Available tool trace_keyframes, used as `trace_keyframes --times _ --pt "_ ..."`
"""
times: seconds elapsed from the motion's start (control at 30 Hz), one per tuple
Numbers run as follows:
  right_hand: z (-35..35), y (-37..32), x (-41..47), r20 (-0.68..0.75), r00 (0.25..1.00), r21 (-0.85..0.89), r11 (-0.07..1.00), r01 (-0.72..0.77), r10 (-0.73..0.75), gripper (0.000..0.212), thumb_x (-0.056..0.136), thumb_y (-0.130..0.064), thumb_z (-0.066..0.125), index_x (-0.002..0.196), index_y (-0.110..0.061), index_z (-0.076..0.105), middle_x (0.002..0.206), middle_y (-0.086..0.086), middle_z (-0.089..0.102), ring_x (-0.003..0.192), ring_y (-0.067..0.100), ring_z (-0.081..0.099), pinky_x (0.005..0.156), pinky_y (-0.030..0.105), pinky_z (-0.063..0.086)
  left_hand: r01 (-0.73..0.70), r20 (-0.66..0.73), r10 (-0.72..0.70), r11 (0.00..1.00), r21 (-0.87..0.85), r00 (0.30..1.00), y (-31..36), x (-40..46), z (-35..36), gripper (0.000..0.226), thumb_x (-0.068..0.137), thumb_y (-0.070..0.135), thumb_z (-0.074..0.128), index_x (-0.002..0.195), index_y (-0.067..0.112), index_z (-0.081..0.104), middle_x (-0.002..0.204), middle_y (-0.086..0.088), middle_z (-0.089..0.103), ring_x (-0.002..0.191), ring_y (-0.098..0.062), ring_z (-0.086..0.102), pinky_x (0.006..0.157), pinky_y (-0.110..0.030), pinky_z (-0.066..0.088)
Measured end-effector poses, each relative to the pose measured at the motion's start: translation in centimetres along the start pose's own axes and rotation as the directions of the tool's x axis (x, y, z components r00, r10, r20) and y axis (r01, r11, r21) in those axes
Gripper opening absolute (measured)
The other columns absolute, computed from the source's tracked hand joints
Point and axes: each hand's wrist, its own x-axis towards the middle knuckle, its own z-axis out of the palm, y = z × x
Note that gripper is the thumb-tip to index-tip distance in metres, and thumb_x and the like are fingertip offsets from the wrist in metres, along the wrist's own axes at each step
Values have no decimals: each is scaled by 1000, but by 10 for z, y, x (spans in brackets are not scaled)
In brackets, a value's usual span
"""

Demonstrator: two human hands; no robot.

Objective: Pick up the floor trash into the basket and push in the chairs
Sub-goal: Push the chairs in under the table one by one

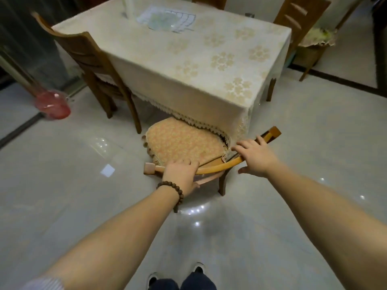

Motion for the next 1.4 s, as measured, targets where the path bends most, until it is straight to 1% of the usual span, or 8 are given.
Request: trace_keyframes --times 0.1,0.2,0.33,0.47,0.7,0.93,1.13,1.4 --pt "1 0 8 -38 999 -110 994 10 -14 43 79 -47 62 117 -31 53 119 -3 61 116 24 51 107 48 27 47 7 -47 999 -2 999 2 4 -3 45 92 38 48 132 21 39 122 -6 55 107 -27 54 83 -39 44" --pt "4 5 10 -114 986 -203 975 93 -118 20 79 -42 63 93 -28 62 93 -6 68 92 20 62 88 36 40 15 39 -18 997 73 999 3 6 -8 26 96 25 40 120 17 48 101 -5 62 89 -26 59 69 -35 41" --pt "8 6 8 -157 981 -192 978 82 -113 22 66 -35 77 79 -23 64 72 -2 67 71 23 64 68 33 45 -28 59 20 990 137 998 -7 8 -3 28 96 14 42 124 16 45 90 -4 59 79 -24 57 61 -34 37" --pt "7 -15 11 -200 973 -160 984 81 -113 29 53 -32 84 68 -21 62 60 -2 64 58 23 62 59 30 43 -101 63 91 980 169 994 -35 5 -2 31 94 9 41 124 16 44 101 -7 62 90 -28 60 63 -34 37" --pt "-11 -88 44 -245 968 -133 991 22 -55 20 66 -35 76 74 -24 61 65 -5 66 62 18 63 60 29 44 -183 45 178 971 154 983 -135 8 6 24 95 24 47 118 23 45 103 -3 60 91 -25 59 68 -35 43" --pt "-35 -184 108 -280 955 -87 989 -123 94 31 58 -38 81 68 -22 56 54 -3 59 50 21 58 49 28 40 -294 46 291 930 222 956 -267 37 0 16 94 19 45 109 22 48 98 -1 61 88 -24 60 70 -37 48" --pt "-52 -266 163 -249 928 -13 957 -290 278 24 68 -37 75 77 -20 60 66 -1 65 60 22 60 56 30 43 -400 64 399 871 286 915 -360 66 -8 19 95 20 44 114 23 47 93 -2 60 84 -23 58 64 -33 38" --pt "-75 -303 219 -266 862 14 895 -445 432 24 68 -33 76 82 -20 61 70 0 66 68 23 58 68 37 41 -501 23 522 805 316 853 -432 121 -12 28 92 23 48 120 27 47 103 2 63 96 -21 59 77 -35 42"
